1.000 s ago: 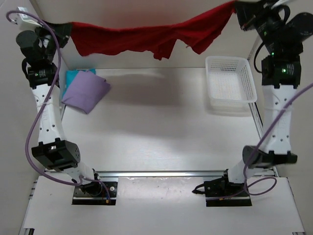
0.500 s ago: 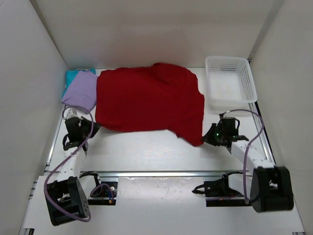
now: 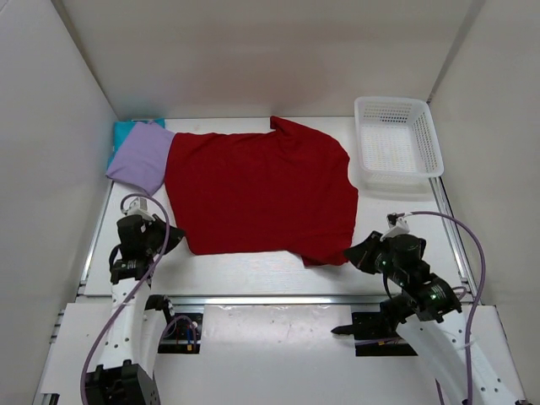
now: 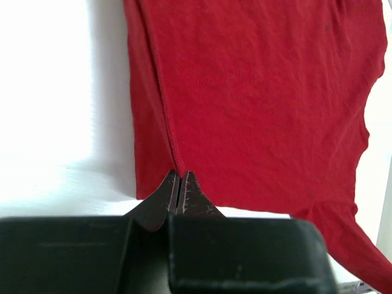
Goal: Fold and stack the t-shirts
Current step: Flatten out the tshirt, then fold the flattened tshirt in 1/3 of the way
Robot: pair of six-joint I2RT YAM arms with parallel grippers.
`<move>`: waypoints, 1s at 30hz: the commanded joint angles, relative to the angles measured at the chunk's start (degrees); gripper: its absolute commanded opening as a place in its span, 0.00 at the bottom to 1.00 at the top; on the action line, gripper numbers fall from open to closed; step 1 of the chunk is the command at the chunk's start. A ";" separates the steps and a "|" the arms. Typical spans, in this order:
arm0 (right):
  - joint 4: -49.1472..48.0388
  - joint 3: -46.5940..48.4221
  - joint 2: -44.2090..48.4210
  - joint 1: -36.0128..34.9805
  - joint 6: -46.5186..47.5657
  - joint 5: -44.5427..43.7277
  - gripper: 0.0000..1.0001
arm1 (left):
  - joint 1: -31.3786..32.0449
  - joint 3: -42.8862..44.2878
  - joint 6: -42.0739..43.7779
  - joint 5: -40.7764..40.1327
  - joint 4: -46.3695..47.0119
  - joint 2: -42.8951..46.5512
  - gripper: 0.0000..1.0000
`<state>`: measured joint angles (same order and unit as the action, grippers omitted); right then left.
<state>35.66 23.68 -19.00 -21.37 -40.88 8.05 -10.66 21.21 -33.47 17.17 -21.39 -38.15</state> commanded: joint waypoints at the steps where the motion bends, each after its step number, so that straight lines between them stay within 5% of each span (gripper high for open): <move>1: 8.55 2.50 1.52 -4.63 -5.52 -8.03 0.00 | 0.64 2.08 2.01 -0.91 -4.90 0.71 0.00; 7: -3.37 4.00 -12.70 -2.30 1.14 -10.80 0.00 | -7.00 -0.82 -5.09 5.06 6.96 -5.60 0.00; 12: -17.97 6.98 -30.00 17.91 8.53 6.96 0.00 | -9.82 -2.14 -13.36 7.80 19.87 -12.90 0.00; 30: -24.14 46.27 -75.90 16.97 10.48 3.02 0.00 | -7.89 12.26 -21.64 1.38 32.21 -39.89 0.00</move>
<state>13.47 65.63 -92.66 -4.16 -31.22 11.16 -18.90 29.54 -54.33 20.40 8.14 -76.49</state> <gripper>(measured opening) 0.009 0.025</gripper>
